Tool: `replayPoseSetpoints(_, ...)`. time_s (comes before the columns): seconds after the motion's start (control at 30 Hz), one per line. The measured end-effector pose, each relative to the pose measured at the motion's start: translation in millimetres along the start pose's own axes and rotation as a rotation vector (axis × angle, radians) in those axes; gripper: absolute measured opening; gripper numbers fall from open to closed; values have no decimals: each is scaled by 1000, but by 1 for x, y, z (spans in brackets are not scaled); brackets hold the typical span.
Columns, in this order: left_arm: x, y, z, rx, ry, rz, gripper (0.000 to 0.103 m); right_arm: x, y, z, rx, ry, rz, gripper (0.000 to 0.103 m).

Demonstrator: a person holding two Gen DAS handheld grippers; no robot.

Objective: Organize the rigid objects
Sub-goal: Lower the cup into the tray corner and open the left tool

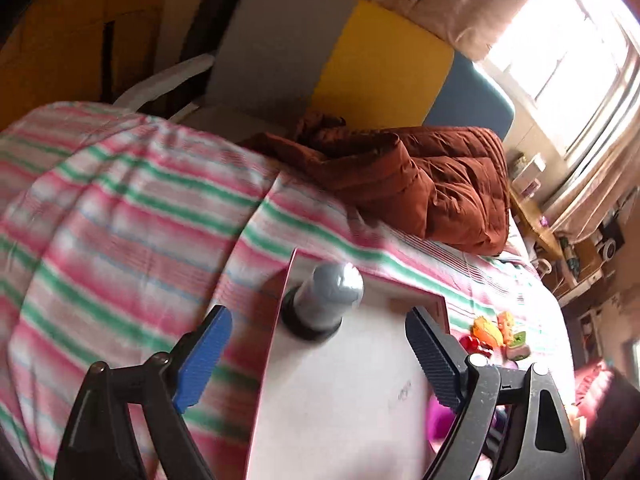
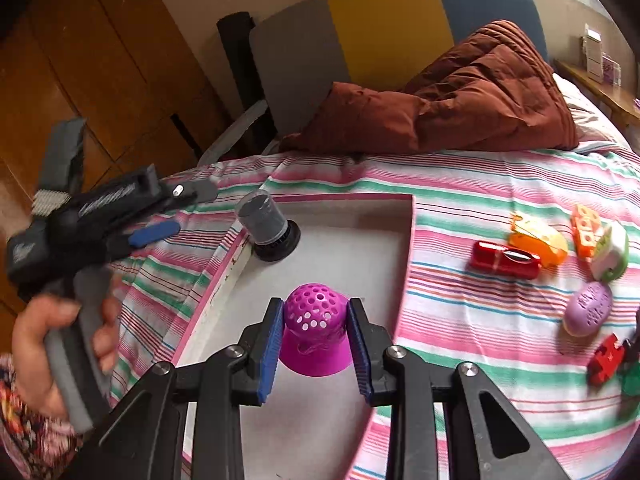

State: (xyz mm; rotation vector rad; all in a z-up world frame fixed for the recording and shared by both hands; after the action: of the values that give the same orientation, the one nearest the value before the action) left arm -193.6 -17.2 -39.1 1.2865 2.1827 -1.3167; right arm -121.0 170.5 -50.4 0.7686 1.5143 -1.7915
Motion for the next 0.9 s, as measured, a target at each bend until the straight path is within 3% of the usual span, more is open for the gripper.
replayPoseSetpoints(0.17,-20,36,7,-55,17,-4,92,23,-13,10,-33,15,15,31)
replayPoseSetpoints(0.4,-39,75,5,4,-31,-16,94,59,-37,18,-85,80,40,31)
replayPoseSetpoints(0.9,-65,105,28,-54,-47,-43,94,114,-69,33,-89,137,54,31)
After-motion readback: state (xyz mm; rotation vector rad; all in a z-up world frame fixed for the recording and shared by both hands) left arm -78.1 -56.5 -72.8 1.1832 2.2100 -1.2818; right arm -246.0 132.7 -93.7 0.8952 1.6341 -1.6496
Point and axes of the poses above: each gripper's, at about its wrist camera, not at the fingertips, and x roughly the way its jaws point, z to its left, y to its underside, the point moved 4 cm from there along x, roughly the way its jaws point, and after that the axes turned 14 degrees about y, right-handed, at the moved point
